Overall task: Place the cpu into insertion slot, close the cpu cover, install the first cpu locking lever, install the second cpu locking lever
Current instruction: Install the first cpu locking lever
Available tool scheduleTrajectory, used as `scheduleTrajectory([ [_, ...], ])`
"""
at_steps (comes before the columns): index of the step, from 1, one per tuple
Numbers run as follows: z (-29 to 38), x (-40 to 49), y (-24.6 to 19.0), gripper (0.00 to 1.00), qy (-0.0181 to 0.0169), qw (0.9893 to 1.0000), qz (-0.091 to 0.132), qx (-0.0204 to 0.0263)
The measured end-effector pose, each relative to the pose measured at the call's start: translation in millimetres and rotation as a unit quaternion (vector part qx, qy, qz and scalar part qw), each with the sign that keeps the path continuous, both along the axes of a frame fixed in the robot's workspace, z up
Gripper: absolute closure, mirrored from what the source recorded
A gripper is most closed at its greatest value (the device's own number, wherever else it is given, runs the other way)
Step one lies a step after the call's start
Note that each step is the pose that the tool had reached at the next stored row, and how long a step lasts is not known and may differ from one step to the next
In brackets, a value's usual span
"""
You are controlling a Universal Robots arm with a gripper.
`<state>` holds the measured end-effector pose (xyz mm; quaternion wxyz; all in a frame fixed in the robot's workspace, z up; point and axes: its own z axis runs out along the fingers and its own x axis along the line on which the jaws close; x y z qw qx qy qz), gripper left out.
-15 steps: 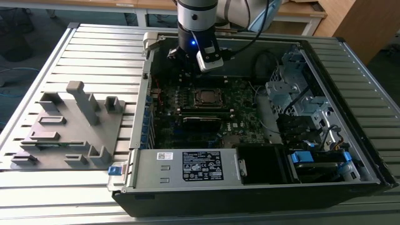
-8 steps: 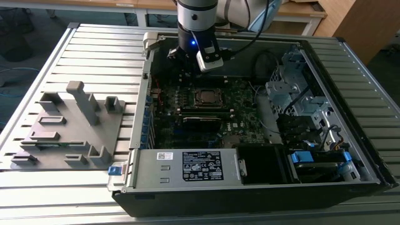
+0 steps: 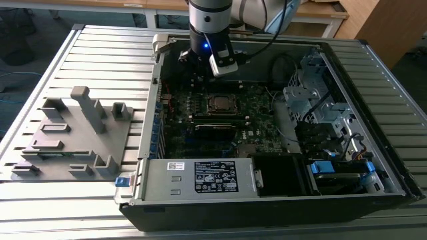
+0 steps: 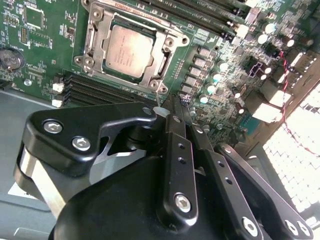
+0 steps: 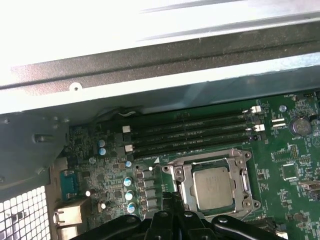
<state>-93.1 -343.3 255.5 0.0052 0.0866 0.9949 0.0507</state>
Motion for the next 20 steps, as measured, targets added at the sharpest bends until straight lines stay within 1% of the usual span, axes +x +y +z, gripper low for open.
scheduleTrajectory([
  [1,0.0,0.0,0.0,0.9,0.0,1.0,0.0,0.0022],
  [2,0.1,0.0,0.0,0.9,0.0001,1.0,0.0,0.0034],
  [9,-0.4,-1.7,-0.6,0.9,0.0,1.0,0.0,0.0061],
  [20,-0.9,-8.6,-1.6,0.9,-0.0003,1.0,0.0,0.0064],
])
